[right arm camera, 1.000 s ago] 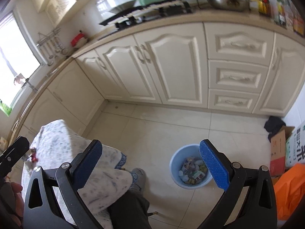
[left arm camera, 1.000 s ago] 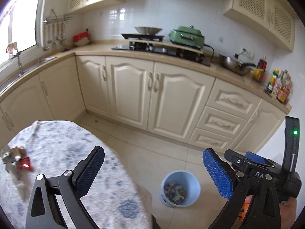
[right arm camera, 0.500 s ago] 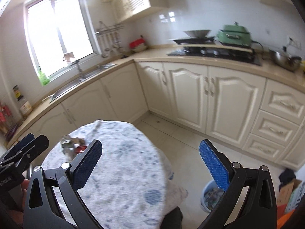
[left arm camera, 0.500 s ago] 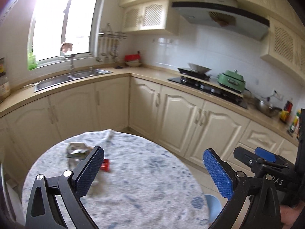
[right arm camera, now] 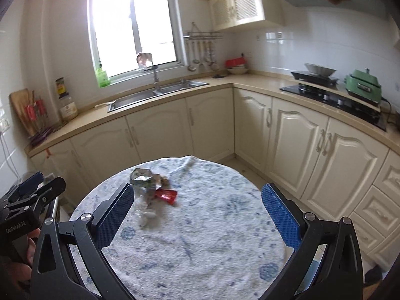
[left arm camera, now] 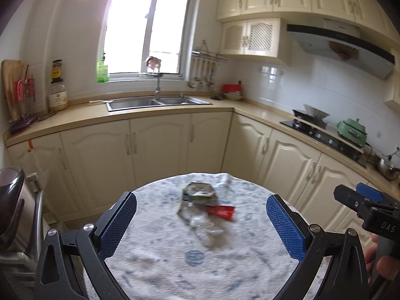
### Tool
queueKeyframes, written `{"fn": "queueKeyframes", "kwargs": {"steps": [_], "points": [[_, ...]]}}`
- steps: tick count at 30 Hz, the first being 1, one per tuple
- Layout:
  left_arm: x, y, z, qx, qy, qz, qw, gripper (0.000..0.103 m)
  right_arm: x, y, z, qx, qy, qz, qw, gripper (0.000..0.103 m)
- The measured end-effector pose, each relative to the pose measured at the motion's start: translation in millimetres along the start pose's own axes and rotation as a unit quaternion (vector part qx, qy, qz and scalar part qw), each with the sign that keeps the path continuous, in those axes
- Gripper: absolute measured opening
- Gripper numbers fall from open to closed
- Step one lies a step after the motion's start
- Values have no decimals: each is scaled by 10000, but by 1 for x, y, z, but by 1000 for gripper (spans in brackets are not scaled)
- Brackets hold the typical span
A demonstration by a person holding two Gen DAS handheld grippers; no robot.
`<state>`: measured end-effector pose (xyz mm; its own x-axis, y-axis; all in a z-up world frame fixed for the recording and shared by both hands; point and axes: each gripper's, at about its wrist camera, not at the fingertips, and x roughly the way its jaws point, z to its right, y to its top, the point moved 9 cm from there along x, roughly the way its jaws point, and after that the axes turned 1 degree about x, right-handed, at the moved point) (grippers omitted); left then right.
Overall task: Collect trash
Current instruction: 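Return both tools to the table above the remaining trash, then grasp the clear plastic wrap with the right tool while the left tool grasps a white cup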
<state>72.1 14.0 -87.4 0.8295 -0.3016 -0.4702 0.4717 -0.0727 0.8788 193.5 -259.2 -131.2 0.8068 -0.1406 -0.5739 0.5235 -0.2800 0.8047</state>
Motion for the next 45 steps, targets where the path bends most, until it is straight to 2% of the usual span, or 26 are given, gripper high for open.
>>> {"fn": "queueKeyframes", "kwargs": {"steps": [4,8,14,24,29,31,33,34,36,38,45], "points": [[-6,-7,-19,-124,174,-24,9998,102,19,-6,-21,-200,184,-153,9995,103],[5,-7,-26,-172,263,-57,9995,102,43,-15,-44,-382,360,-370,9979,103],[53,-2,-39,-343,372,-223,9985,102,88,-31,-74,-629,566,-770,9934,103],[137,-8,-79,-599,536,-817,9934,102,186,-78,-108,-836,837,-1663,9789,102],[171,-17,-88,-651,591,-1087,9902,102,229,-99,-121,-876,975,-2062,9697,92],[183,-20,-90,-651,599,-1164,9893,102,244,-110,-126,-929,1009,-2238,9649,83],[191,-25,-90,-642,606,-1229,9885,102,255,-119,-131,-983,1087,-2345,9610,71],[195,-25,-90,-642,611,-1254,9881,102,258,-123,-132,-1043,1100,-2378,9594,59],[205,-25,-89,-633,602,-1310,9875,102,259,-127,-133,-1336,1021,-2276,9591,44],[213,-27,-86,-609,596,-1358,9871,102,258,-126,-128,-1350,1001,-2245,9599,26],[245,-28,-63,-420,487,-1523,9862,102,244,-119,-88,-966,1073,-2252,9636,24]]}}
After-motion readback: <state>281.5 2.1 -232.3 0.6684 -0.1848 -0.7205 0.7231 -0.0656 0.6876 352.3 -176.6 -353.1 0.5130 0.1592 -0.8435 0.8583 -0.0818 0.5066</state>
